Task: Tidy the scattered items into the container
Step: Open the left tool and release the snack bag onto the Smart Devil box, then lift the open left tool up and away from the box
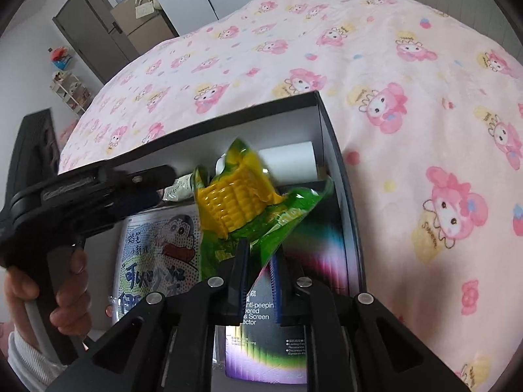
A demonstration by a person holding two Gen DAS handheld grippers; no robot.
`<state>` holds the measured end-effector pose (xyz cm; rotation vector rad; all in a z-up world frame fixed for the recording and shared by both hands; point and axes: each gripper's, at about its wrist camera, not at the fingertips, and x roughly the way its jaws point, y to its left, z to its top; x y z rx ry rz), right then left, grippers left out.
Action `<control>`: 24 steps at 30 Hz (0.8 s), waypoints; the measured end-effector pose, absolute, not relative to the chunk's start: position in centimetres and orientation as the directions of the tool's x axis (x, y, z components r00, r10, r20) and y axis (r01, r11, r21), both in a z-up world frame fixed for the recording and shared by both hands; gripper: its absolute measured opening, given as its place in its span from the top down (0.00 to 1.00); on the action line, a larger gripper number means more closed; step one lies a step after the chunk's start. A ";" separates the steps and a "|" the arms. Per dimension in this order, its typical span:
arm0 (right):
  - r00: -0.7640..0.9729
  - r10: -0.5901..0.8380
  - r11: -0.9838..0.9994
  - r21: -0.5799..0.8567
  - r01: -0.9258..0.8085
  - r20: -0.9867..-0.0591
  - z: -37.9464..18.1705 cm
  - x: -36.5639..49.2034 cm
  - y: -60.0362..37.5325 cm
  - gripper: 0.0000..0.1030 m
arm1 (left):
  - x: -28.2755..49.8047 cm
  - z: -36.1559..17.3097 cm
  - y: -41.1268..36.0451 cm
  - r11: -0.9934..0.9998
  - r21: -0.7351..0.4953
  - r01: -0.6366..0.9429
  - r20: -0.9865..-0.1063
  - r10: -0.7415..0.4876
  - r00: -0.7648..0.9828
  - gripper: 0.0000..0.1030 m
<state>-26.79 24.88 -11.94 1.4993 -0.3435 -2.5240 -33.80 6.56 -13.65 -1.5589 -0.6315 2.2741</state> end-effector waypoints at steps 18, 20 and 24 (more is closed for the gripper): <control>-0.526 -0.209 -0.971 0.238 0.013 -0.825 -9.5 -24.5 26.3 0.93 | -31.2 -14.1 9.9 -0.814 -0.576 -0.077 -0.780 0.575 -0.247 0.58; -0.516 -0.194 -0.974 0.226 0.001 -0.834 -10.0 -24.4 26.1 0.93 | -30.9 -13.9 10.2 -0.828 -0.551 -0.106 -0.794 0.559 -0.239 0.58; -0.504 -0.154 -0.982 0.190 -0.021 -0.850 -9.9 -24.7 25.9 0.92 | -30.4 -13.5 10.3 -0.847 -0.518 -0.115 -0.808 0.529 -0.258 0.55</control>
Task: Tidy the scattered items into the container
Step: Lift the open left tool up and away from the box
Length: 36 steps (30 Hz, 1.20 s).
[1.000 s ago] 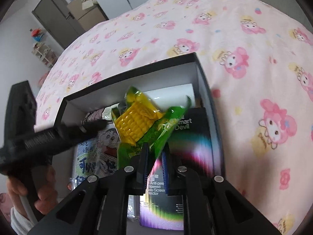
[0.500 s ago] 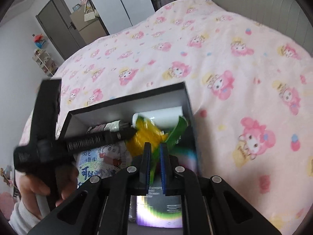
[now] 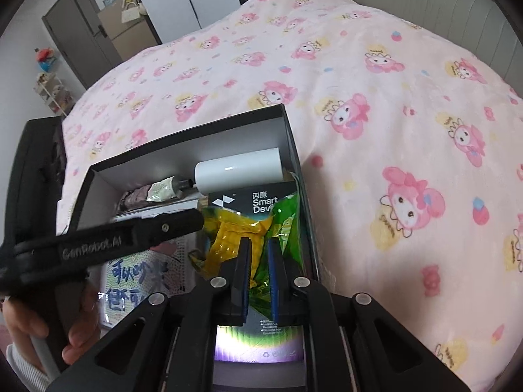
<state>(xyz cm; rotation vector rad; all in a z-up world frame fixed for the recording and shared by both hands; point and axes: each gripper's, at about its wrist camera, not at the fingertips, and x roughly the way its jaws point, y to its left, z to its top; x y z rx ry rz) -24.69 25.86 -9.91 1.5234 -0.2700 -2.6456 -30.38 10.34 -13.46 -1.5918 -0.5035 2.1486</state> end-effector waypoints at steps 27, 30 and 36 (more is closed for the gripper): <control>-0.674 -0.067 -0.990 0.132 -0.046 -0.735 0.7 -17.6 23.0 0.28 | -19.3 0.5 4.9 -0.958 -0.254 -0.136 -0.710 0.280 -0.646 0.18; -0.689 -0.083 -0.988 0.150 -0.038 -0.720 1.6 -16.0 22.7 0.28 | -17.6 1.6 4.4 -0.964 -0.234 -0.128 -0.697 0.258 -0.669 0.18; -0.722 -0.102 -0.988 0.154 -0.007 -0.685 3.5 -12.6 21.9 0.28 | -13.7 3.8 3.6 -0.973 -0.192 -0.126 -0.663 0.223 -0.715 0.14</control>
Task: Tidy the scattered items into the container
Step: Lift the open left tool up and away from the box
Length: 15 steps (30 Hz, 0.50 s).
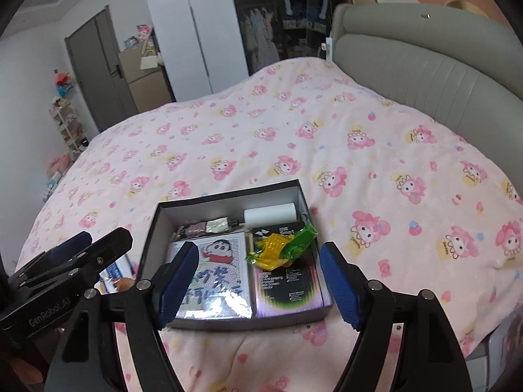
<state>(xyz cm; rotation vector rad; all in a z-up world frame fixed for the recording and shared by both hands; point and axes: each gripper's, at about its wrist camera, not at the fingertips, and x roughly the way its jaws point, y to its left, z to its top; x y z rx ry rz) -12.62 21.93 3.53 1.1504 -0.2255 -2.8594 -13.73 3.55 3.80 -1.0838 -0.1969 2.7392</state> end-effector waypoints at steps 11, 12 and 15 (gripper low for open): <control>-0.755 -0.168 -0.979 0.197 0.053 -0.634 4.2 -4.7 20.4 0.27 | -4.9 6.1 1.9 -0.984 -0.145 -0.099 -0.601 0.167 -0.782 0.11; -0.758 -0.167 -0.980 0.193 0.055 -0.630 4.2 -4.1 20.3 0.27 | -4.2 6.2 1.7 -0.985 -0.141 -0.097 -0.596 0.163 -0.787 0.10; -0.769 -0.163 -0.980 0.192 0.054 -0.618 4.2 -2.3 20.2 0.27 | -2.0 6.0 1.4 -0.985 -0.140 -0.102 -0.586 0.165 -0.793 0.08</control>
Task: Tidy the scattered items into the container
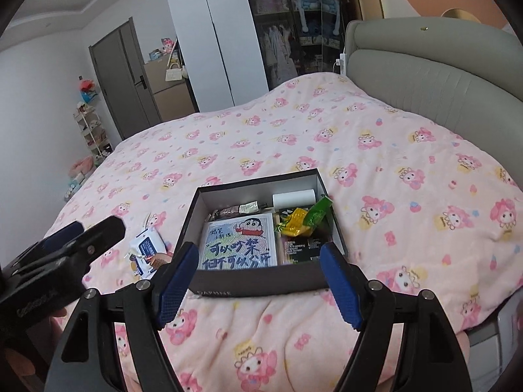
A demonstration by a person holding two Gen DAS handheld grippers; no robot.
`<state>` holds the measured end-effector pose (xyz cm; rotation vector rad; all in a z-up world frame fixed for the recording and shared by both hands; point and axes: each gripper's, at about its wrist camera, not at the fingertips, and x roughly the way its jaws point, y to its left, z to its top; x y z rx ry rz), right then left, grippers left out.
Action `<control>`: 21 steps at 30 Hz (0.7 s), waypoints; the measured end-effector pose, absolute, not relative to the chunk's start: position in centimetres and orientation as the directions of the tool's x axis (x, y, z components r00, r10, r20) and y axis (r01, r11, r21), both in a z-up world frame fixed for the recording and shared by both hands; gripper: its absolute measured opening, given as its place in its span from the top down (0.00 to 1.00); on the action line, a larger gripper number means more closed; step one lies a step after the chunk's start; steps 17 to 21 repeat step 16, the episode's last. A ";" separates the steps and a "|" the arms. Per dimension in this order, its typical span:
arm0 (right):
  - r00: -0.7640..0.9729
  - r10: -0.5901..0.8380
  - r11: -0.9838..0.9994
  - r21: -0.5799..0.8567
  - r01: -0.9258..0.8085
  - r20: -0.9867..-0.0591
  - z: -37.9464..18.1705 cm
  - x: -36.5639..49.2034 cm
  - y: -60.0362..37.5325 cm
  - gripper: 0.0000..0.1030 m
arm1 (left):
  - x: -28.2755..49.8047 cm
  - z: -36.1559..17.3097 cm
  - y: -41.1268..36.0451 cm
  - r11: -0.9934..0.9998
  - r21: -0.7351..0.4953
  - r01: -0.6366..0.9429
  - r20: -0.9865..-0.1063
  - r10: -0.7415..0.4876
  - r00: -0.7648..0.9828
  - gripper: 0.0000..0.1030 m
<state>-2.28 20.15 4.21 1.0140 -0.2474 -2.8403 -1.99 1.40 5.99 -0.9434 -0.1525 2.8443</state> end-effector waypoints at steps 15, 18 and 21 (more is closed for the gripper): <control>-0.808 -0.155 -0.979 0.196 0.050 -0.568 3.9 3.4 20.4 0.27 | 3.3 3.6 1.4 -0.988 -0.122 -0.092 -0.580 0.146 -0.802 0.01; -0.808 -0.154 -0.980 0.194 0.050 -0.569 3.9 3.4 20.4 0.27 | 3.3 3.7 1.3 -0.988 -0.125 -0.091 -0.574 0.147 -0.806 0.01; -0.808 -0.154 -0.980 0.194 0.050 -0.569 3.9 3.4 20.4 0.27 | 3.3 3.7 1.3 -0.988 -0.125 -0.091 -0.574 0.147 -0.806 0.01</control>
